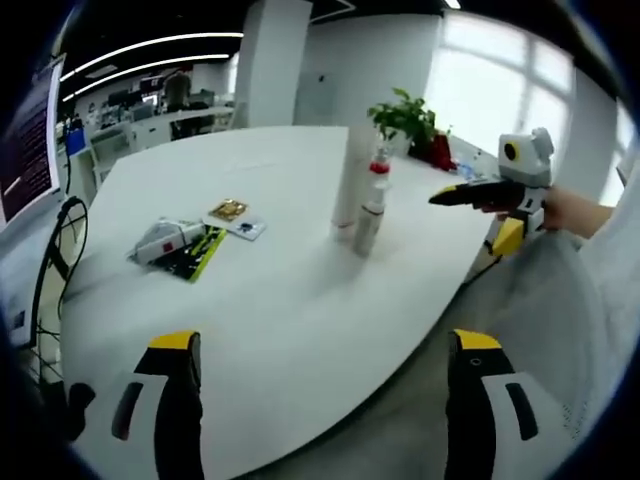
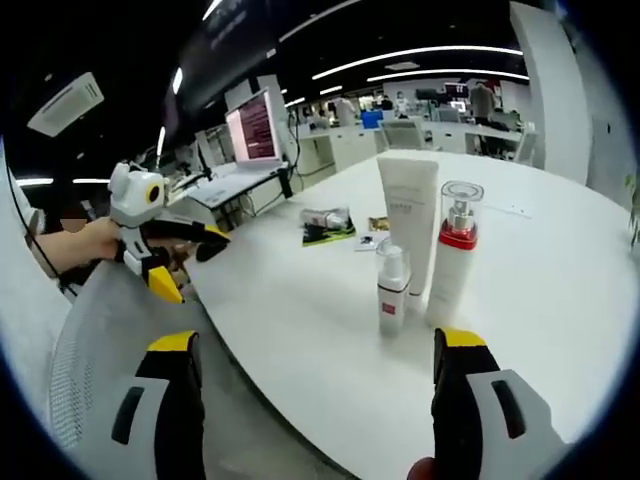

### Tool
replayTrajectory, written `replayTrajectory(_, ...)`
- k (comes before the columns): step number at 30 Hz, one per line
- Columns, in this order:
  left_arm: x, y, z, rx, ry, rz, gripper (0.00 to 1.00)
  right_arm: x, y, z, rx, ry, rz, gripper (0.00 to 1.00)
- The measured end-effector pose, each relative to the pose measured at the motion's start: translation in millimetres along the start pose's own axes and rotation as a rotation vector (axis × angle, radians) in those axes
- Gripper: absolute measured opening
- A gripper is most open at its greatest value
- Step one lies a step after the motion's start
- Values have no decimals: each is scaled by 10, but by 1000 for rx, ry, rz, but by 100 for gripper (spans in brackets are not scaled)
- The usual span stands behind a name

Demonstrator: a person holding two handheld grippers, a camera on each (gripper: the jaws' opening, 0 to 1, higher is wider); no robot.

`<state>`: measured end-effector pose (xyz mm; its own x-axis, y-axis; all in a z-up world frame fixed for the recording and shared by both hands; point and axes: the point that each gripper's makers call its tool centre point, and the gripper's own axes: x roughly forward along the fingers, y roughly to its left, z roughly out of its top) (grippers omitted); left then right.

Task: Arrange the skincare products in the storage area until every visible bottle or jar stands upright without overlapping.

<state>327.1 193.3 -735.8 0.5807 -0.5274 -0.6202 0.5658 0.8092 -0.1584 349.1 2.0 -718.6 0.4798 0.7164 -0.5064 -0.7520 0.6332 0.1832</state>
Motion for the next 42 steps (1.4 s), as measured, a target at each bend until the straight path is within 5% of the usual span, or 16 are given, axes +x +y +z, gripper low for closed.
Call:
replayTrajectory(20,32,11,-35,-7,28,-4,97,69,63,-140,-47,72,18,96)
replayTrajectory(42,246,356,12,41,87,8,94,73,49,-224,-34,122,20,96)
